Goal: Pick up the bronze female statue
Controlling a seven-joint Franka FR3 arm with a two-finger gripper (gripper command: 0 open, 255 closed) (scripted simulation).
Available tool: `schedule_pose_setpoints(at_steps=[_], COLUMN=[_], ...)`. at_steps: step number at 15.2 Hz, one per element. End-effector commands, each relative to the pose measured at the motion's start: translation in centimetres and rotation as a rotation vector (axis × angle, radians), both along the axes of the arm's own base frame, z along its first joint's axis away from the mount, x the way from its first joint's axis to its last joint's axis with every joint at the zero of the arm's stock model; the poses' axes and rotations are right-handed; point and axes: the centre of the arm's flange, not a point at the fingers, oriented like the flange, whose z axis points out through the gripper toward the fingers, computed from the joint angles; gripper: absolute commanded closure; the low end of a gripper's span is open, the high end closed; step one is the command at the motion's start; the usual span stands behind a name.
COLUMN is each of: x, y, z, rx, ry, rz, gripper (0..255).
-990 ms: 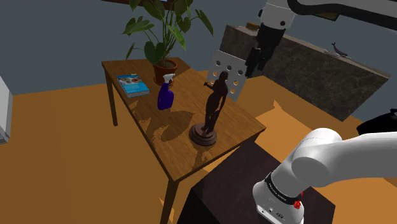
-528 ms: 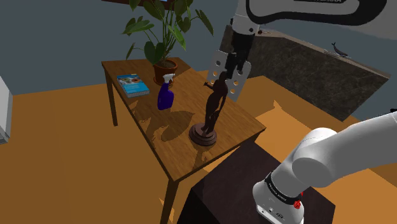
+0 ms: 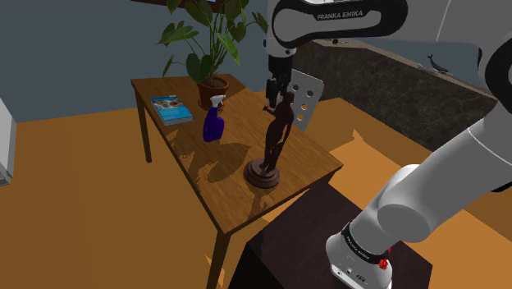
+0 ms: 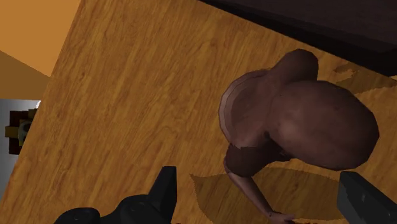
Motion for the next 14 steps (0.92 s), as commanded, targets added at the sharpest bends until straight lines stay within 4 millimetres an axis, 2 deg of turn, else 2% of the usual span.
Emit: schedule_pose_setpoints(at_steps=[1, 7, 9, 10, 14], x=[0.6, 0.6, 0.6, 0.6, 0.6], y=[0.2, 0.2, 0.2, 0.3, 0.3], z=[-0.9, -4.4, -4.4, -4.4, -4.3], rx=[-0.003, -0.003, -0.003, -0.003, -0.003], ry=[0.006, 0.006, 0.006, 0.006, 0.006], rz=[0.011, 0.011, 0.011, 0.011, 0.011], gripper=[0, 0, 0, 255, 255])
